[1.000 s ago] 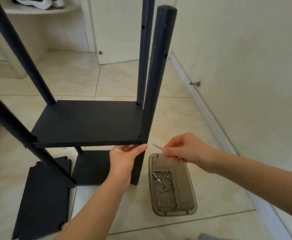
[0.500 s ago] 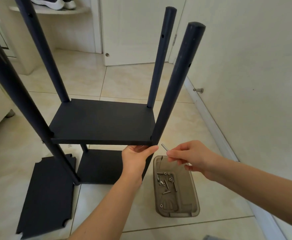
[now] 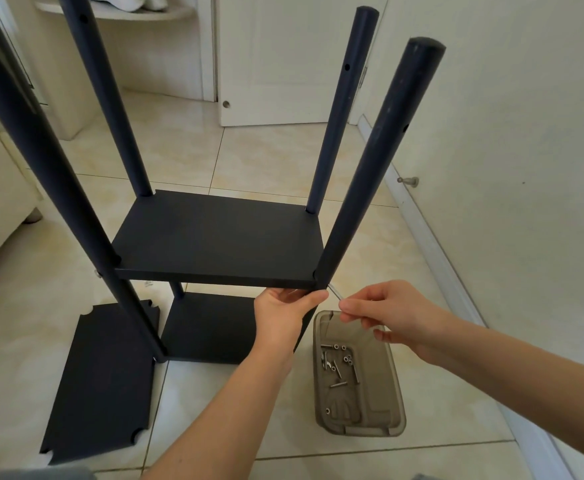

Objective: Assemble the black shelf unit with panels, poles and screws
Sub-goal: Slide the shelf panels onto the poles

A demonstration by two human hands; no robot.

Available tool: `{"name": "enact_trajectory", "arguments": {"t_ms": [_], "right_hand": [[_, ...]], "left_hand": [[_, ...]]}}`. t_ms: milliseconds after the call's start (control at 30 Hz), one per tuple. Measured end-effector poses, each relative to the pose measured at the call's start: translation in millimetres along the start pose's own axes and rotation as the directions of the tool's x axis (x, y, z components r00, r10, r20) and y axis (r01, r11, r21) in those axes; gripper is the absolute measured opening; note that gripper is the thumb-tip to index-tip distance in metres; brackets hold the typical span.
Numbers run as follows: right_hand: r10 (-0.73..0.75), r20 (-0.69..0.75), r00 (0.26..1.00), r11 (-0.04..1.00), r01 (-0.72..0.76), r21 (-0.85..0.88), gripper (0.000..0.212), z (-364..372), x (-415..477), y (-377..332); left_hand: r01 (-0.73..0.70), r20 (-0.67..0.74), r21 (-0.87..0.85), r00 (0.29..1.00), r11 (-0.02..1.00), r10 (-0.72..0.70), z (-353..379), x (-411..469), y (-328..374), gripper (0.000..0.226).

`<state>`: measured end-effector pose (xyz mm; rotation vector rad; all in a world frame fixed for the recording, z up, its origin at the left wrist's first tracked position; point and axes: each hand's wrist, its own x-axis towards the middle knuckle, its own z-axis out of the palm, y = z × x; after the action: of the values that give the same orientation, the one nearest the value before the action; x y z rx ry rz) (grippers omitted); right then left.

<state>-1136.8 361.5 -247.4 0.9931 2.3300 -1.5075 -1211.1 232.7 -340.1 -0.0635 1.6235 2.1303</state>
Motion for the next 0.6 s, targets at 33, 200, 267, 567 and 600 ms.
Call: {"name": "enact_trajectory", "arguments": {"t_ms": [33, 200, 267, 567, 600], "right_hand": [[0.001, 0.004, 1.000, 1.000, -0.002, 0.004, 0.016, -0.1, 0.2, 0.5], [0.005, 0.010, 1.000, 1.000, -0.005, -0.001, 0.015, -0.8, 2.7, 2.1], [0.000, 0.008, 1.000, 1.000, 0.000, -0.001, 0.015, -0.5, 3.7, 2.5], [-0.020, -0.014, 1.000, 1.000, 0.020, 0.015, 0.015, 3.8, 7.5, 0.4], [-0.025, -0.016, 1.000, 1.000, 0.025, 0.013, 0.015, 4.2, 7.8, 0.2]], "left_hand": [[-0.003, 0.001, -0.005, 1.000, 1.000, 0.003, -0.2, -0.1, 0.0, 0.023], [-0.007, 0.005, -0.010, 1.000, 1.000, 0.007, 0.3, 0.2, -0.2, 0.023], [-0.006, 0.004, -0.009, 1.000, 1.000, 0.006, 0.3, 0.3, -0.5, 0.023], [-0.018, 0.011, -0.021, 1.000, 1.000, 0.018, -0.6, 0.9, -1.8, 0.022], [-0.019, 0.010, -0.027, 1.000, 0.999, 0.019, -0.6, 0.9, -2.0, 0.022]]}}
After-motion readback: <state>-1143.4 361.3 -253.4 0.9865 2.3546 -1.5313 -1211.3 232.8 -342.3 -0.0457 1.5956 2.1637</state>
